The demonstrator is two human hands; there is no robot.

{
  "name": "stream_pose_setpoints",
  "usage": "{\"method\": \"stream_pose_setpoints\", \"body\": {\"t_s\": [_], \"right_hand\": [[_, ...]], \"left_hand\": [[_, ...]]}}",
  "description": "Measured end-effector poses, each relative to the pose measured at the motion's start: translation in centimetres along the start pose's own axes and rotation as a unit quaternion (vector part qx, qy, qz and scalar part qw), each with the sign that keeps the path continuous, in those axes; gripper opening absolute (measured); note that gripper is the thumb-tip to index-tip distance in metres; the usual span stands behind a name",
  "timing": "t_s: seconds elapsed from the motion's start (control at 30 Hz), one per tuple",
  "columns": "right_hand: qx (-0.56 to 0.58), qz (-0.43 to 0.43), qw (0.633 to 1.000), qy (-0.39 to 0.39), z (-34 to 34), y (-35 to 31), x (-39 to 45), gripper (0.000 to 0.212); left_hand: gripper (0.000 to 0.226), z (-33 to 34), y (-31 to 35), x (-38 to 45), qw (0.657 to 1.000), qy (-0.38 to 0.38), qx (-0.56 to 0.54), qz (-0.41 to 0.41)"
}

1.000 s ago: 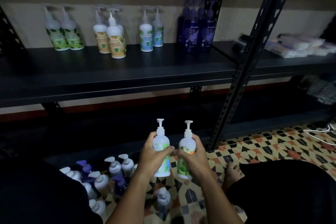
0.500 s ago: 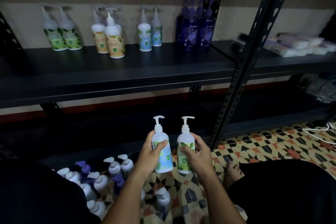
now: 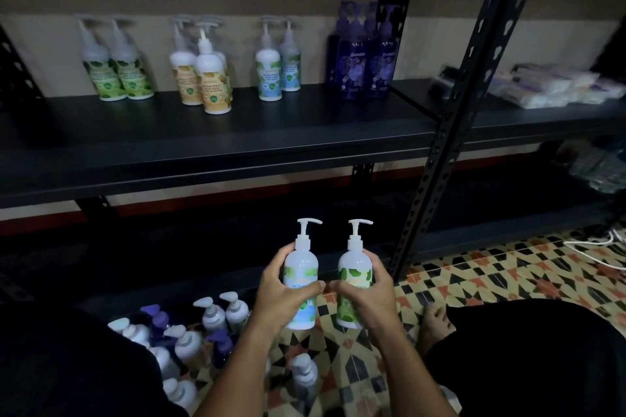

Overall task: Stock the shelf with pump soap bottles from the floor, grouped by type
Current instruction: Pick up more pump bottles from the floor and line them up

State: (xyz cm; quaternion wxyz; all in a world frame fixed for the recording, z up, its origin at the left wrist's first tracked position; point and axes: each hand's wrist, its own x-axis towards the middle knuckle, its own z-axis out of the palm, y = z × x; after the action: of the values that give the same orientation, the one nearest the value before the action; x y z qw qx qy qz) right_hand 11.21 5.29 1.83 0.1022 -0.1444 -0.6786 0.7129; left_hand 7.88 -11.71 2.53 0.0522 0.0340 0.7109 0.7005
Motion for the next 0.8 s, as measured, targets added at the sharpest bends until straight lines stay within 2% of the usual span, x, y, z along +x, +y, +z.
{"method": "stream_pose_setpoints", "body": {"t_s": [0.13, 0.33, 0.53, 0.8], "right_hand": [[0.004, -0.011, 1.000, 0.009, 0.1, -0.2, -0.1, 0.047], [0.014, -0.041, 0.999, 0.001, 0.8, -1.2, -0.1, 0.054], [0.010, -0.080, 0.997, -0.008, 1.5, -2.5, -0.1, 0.055], [0.018, -0.158, 0.983, -0.091, 5.5, -8.2, 0.5, 0.052]], "left_hand": [[0.072, 0.1, 0.2, 0.1, 1.000, -0.008, 0.023, 0.011], [0.067, 0.5, 1.4, -0.1, 0.997, -0.040, 0.055, 0.029], [0.066, -0.3, 1.9, 0.1, 0.993, 0.010, 0.072, 0.089], [0.067, -4.4, 7.5, 2.5, 0.980, 0.066, 0.063, 0.178]]}}
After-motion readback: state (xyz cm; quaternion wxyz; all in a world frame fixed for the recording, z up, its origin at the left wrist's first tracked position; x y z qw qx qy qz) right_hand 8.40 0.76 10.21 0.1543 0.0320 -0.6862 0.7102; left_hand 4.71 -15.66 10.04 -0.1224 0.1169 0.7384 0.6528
